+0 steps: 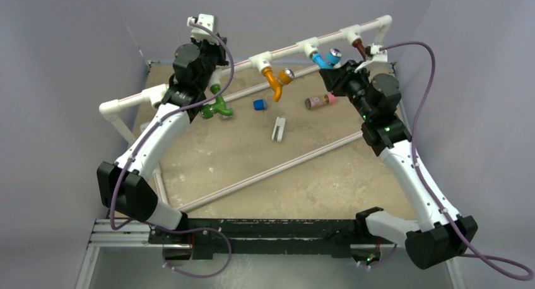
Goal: Install the water faucets
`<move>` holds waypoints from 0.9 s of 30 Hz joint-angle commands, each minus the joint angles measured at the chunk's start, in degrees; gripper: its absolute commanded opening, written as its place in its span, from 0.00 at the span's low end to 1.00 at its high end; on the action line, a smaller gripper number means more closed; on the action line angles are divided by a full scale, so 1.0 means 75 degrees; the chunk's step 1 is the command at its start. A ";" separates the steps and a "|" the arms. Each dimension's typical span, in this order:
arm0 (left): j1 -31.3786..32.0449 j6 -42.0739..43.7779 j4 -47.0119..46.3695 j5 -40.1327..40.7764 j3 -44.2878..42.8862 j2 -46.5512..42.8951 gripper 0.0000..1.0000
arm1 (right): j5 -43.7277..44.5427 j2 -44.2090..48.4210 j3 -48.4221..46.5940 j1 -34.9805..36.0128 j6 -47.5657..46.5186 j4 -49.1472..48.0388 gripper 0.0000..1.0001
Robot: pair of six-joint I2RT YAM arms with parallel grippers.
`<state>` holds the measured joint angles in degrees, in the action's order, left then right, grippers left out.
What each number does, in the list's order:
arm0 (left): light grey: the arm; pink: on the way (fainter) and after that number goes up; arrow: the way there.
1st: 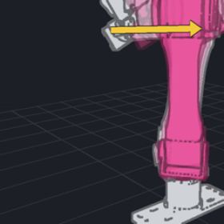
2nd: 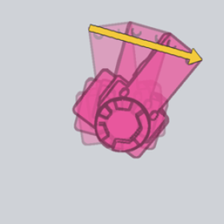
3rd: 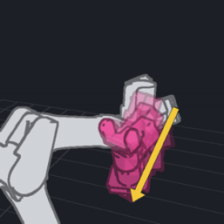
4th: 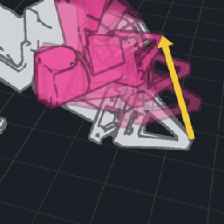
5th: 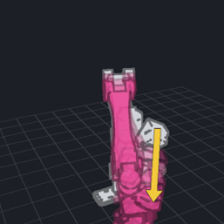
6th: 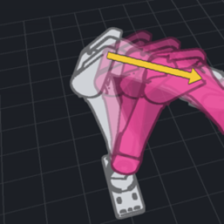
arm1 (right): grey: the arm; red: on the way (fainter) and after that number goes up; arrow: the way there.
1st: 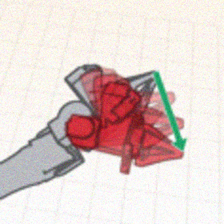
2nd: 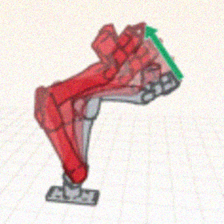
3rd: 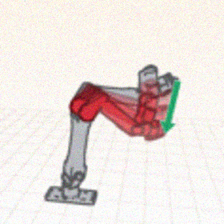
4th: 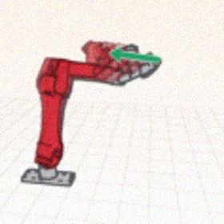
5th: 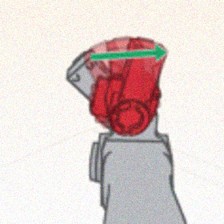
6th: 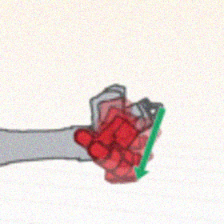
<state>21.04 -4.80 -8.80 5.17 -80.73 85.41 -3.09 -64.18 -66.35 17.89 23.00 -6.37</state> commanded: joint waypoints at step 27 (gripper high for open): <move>0.0265 0.0250 0.2263 -0.0198 0.0826 0.0565 0.00 | 0.0166 0.0537 0.2060 -0.0206 0.7073 -0.2711 0.00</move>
<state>21.52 -4.71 -8.80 5.58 -80.44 84.88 -3.01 -60.71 -51.22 16.43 68.73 -23.55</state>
